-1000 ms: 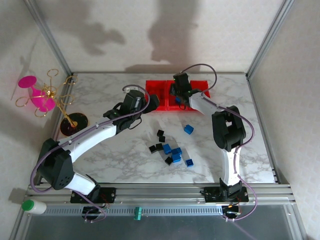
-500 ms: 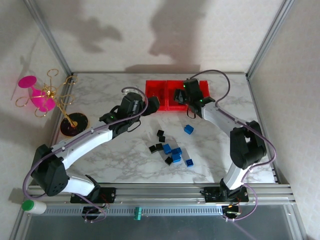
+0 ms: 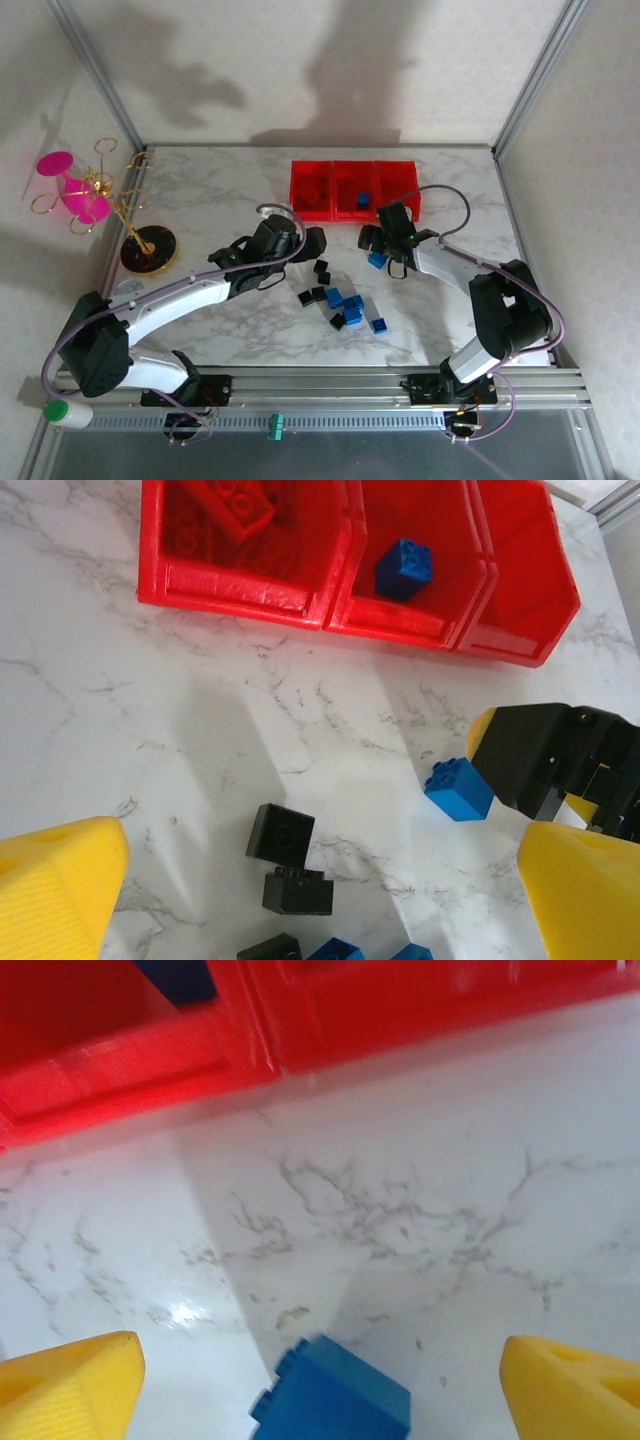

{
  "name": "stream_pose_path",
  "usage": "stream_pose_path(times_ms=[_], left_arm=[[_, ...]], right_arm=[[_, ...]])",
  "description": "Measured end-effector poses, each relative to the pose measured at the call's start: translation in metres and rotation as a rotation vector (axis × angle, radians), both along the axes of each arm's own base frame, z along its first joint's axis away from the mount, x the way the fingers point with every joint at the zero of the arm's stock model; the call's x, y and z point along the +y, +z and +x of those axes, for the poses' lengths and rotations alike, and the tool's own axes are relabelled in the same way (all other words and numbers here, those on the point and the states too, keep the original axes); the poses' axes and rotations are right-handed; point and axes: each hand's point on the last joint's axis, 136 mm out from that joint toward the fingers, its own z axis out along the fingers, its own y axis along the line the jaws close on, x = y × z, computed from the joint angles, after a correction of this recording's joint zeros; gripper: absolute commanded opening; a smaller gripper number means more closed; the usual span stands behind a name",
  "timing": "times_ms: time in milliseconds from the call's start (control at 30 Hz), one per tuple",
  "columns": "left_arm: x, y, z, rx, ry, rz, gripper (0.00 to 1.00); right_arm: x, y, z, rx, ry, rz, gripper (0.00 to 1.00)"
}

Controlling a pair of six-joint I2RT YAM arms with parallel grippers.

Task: Sort the legos into containers by color
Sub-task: Pick up the lego from the center of the table.

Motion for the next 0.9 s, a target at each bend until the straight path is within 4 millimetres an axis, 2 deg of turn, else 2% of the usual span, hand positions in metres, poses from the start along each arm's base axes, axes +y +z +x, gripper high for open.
stream_pose_path(times_ms=[200,667,900], left_arm=[[-0.003,-0.008,-0.006,0.012,-0.005,-0.008,1.00],[-0.006,-0.007,-0.007,0.007,-0.007,-0.016,1.00],[-0.006,-0.008,-0.007,0.009,-0.007,-0.015,0.99]], right_arm=[[-0.002,-0.019,-0.015,0.044,-0.011,0.002,0.82],[0.011,-0.040,-0.013,0.061,0.001,0.002,0.64],[0.012,-0.041,-0.013,0.061,0.005,0.000,0.54]])
